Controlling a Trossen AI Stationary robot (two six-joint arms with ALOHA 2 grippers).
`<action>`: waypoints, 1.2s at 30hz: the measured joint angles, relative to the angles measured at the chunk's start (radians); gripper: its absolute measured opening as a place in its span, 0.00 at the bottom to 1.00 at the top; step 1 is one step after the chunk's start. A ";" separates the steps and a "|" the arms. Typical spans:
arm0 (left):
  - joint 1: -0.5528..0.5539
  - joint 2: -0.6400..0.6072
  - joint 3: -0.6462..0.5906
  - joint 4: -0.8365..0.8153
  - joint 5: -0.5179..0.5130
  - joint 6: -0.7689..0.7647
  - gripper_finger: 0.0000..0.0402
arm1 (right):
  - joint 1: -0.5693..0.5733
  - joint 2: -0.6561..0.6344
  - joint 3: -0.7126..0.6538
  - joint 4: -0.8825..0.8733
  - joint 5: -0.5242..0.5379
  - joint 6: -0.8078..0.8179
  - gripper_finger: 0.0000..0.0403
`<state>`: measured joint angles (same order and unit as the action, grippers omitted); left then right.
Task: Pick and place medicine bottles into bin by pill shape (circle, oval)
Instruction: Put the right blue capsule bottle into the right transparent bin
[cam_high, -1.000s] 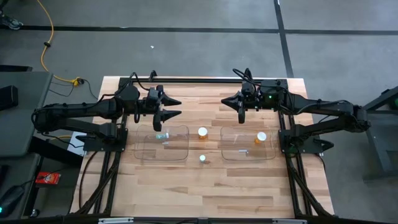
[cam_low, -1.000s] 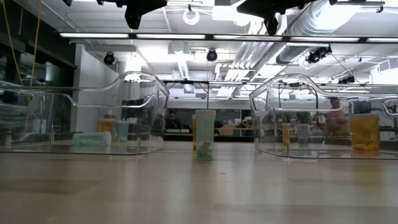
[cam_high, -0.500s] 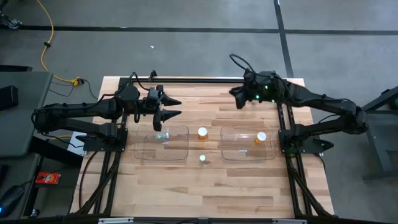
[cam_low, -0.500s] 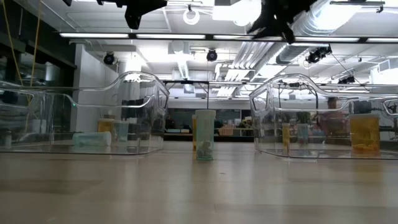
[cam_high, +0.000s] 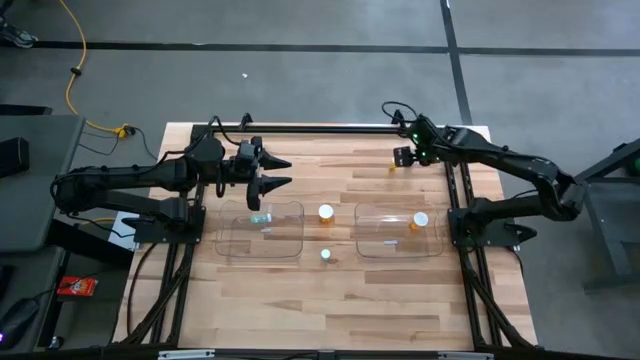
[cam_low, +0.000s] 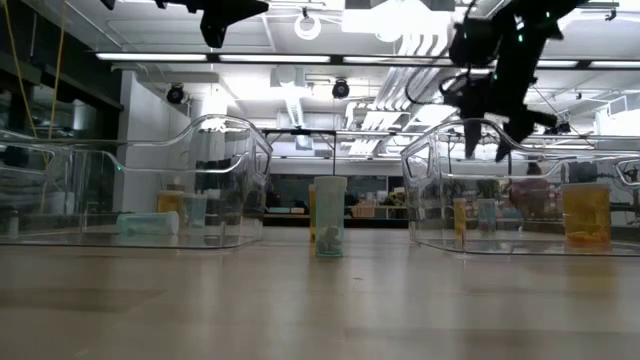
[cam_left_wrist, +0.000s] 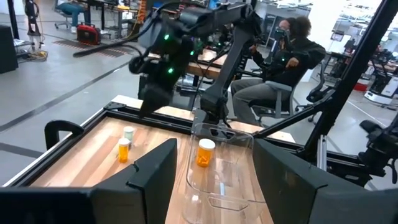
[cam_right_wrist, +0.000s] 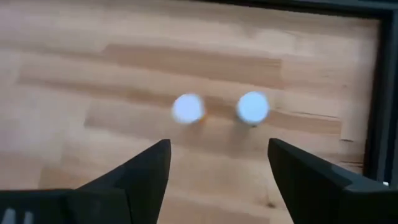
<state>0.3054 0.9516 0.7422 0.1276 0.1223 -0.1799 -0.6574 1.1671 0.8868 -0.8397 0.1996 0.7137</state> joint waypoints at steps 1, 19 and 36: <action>0.000 0.000 0.000 0.000 0.000 0.000 0.50 | -0.021 0.000 -0.021 0.026 0.002 0.013 0.65; 0.000 0.000 0.000 -0.001 -0.032 0.000 0.50 | -0.135 0.202 -0.117 0.243 -0.001 0.004 0.54; 0.000 0.000 0.000 -0.004 -0.040 0.000 0.50 | -0.135 0.264 -0.116 0.292 0.008 0.002 0.39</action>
<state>0.3054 0.9516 0.7422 0.1238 0.0818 -0.1799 -0.7925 1.4311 0.7708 -0.5477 0.2081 0.7157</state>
